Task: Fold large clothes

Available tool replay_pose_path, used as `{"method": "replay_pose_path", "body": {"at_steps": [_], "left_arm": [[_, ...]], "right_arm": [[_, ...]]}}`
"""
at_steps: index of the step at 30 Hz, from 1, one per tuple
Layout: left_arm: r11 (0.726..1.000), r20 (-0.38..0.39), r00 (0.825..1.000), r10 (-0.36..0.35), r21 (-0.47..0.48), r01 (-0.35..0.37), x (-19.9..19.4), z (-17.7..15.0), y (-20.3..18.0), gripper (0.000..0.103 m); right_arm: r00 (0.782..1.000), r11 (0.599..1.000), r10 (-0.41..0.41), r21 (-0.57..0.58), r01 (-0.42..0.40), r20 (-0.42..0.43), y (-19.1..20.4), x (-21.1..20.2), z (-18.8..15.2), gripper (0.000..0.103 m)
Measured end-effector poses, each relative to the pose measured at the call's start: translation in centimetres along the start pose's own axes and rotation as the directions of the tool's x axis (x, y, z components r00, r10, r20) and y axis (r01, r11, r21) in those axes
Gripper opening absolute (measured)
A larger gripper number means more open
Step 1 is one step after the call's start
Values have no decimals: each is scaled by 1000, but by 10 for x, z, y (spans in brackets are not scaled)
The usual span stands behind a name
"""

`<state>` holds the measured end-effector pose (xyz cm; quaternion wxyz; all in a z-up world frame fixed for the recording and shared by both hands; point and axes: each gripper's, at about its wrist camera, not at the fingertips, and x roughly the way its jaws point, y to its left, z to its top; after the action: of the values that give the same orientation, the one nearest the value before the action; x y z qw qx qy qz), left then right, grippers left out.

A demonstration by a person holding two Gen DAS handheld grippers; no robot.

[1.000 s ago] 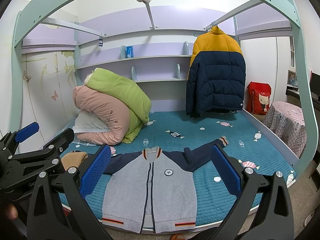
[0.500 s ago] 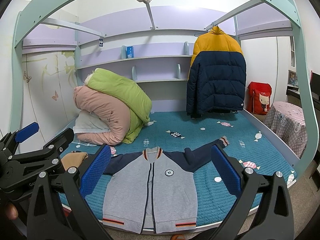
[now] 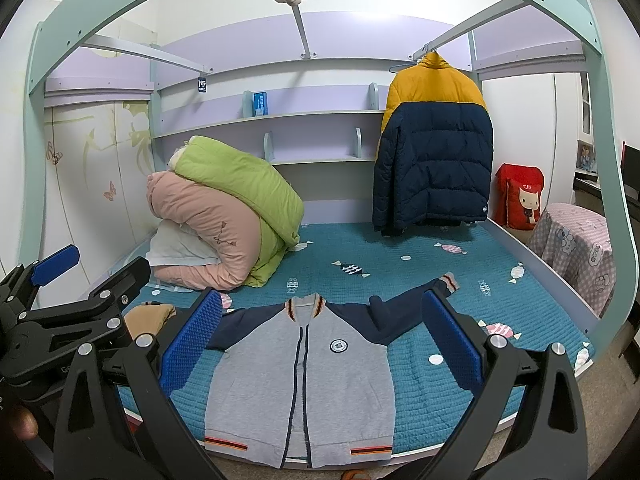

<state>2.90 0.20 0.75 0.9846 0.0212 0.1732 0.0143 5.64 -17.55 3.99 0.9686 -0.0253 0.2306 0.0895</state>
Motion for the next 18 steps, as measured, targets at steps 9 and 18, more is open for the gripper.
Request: {"method": "replay_pose_path", "body": {"at_steps": [9, 18], "left_arm": [[1000, 11, 1000, -1, 5, 1, 1, 3, -2, 100], [1000, 14, 1000, 3, 11, -4, 3, 5, -5, 100]], "right_arm": [[1000, 1000, 2, 1, -2, -1, 1, 0, 1, 96], [1000, 1000, 1, 1, -1, -5, 3, 1, 2, 96]]}}
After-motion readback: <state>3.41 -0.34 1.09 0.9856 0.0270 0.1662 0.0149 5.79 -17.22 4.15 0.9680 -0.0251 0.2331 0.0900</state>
